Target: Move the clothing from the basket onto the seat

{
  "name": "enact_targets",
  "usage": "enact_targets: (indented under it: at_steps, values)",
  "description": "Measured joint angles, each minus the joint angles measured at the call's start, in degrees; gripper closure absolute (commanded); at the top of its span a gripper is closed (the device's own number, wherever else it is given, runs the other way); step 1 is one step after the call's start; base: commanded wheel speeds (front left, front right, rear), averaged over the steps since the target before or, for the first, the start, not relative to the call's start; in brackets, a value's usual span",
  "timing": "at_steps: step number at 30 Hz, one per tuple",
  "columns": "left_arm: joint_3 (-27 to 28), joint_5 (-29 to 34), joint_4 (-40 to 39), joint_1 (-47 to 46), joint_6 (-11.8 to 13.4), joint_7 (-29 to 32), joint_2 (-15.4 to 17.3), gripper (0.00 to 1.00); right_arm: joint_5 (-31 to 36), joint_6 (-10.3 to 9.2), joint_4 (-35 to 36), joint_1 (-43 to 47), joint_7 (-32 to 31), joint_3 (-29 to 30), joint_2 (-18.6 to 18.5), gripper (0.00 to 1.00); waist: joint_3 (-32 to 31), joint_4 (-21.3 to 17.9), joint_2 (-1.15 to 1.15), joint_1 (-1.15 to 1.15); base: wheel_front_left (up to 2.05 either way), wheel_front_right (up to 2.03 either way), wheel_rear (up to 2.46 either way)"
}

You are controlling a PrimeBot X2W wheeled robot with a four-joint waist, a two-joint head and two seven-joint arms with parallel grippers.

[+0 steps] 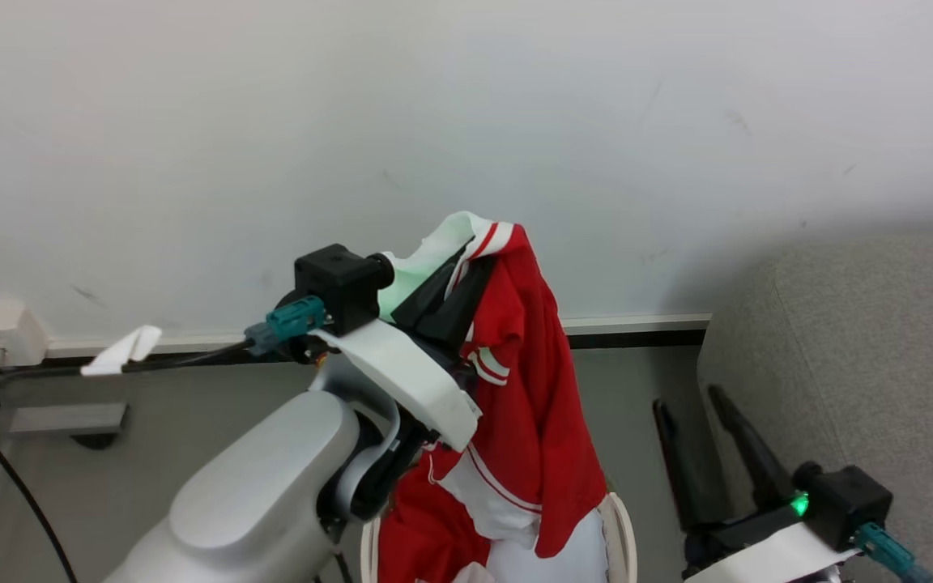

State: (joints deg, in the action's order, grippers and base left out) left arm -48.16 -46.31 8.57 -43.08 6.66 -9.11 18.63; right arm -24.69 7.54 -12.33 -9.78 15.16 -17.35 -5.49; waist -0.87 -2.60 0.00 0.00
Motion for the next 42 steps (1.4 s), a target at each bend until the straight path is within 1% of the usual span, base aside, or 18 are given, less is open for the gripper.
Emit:
enact_targets:
  at_steps: [5, 8, 15, 21, 26, 27, 28, 31, 34, 38, 42]
  values:
    - [-1.8, 0.0, 0.4, 0.4, -0.7, -0.1, -1.8, 1.0, -2.1, 0.01, -3.5, -3.8, 0.0, -7.8, -1.5, 0.0, -0.2, 1.7, 0.0, 0.0, 0.0, 0.0, 0.0]
    - [-3.0, 0.0, 0.9, 0.7, -1.4, -0.1, -2.8, 1.0, -3.4, 0.01, -7.9, -6.5, 0.0, -11.8, -2.1, 0.0, -0.5, 3.1, 0.0, 0.0, 0.0, 0.0, 0.0]
    - [-5.6, 0.1, 1.7, 0.8, -2.6, 0.3, -5.4, 1.0, -6.3, 0.01, -19.1, -11.5, 0.0, -18.1, -3.1, 0.0, -1.2, 7.4, 0.0, 0.0, 0.0, 0.0, 0.0]
    - [-7.2, 0.1, 1.4, 0.8, -3.4, 1.0, -7.5, 1.0, -10.4, 0.01, -27.0, -14.1, -0.5, -24.8, -3.2, 0.0, -2.0, 11.5, 0.0, 0.0, 0.0, 0.0, 0.0]
    - [-8.7, 0.0, 0.3, 0.8, -3.9, 1.6, -8.6, 1.0, -14.0, 0.01, -32.8, -16.0, -0.4, -28.6, -2.9, 0.0, -2.8, 14.6, 0.0, 0.0, 0.0, 0.0, 0.0]
    - [-8.9, 0.0, 0.1, 0.8, -3.9, 1.7, -8.6, 1.0, -14.8, 0.01, -33.5, -16.2, -0.4, -29.0, -2.6, 0.51, -3.0, 15.2, 0.0, 0.0, 0.0, 0.0, 0.0]
    - [-8.9, 0.0, -0.1, 0.9, -3.8, 1.9, -8.6, 1.0, -15.5, 0.01, -34.0, -16.3, -0.4, -29.5, -2.4, 1.0, -3.1, 15.7, 0.0, 0.0, 0.0, 0.0, 0.0]
    - [-8.8, 0.0, -0.2, 1.1, -3.5, 2.0, -8.1, 1.0, -18.2, 0.01, -34.9, -17.0, -0.2, -30.1, -1.9, 1.0, -3.5, 16.8, 0.0, 0.0, 0.0, 0.0, 0.0]
    - [-8.2, -0.2, -0.1, 1.3, -3.1, 2.0, -7.1, 1.0, -18.8, 0.01, -33.7, -17.5, -0.1, -28.5, -2.1, 1.0, -3.5, 17.2, 0.0, 0.0, 0.0, 0.0, 0.0]
    - [-7.6, -0.6, 0.2, 1.5, -2.7, 1.7, -6.5, 1.0, -18.8, 0.01, -31.4, -17.3, -0.1, -26.5, -2.4, 1.0, -3.3, 16.7, 0.0, 0.0, 0.0, 0.0, 0.0]
    - [-6.9, -0.6, 1.4, 2.4, -2.1, 1.1, -5.0, 1.0, -19.6, 0.01, -28.3, -16.6, -0.1, -23.3, -2.9, 1.0, -3.0, 15.6, 0.0, 0.0, 0.0, 0.0, 0.0]
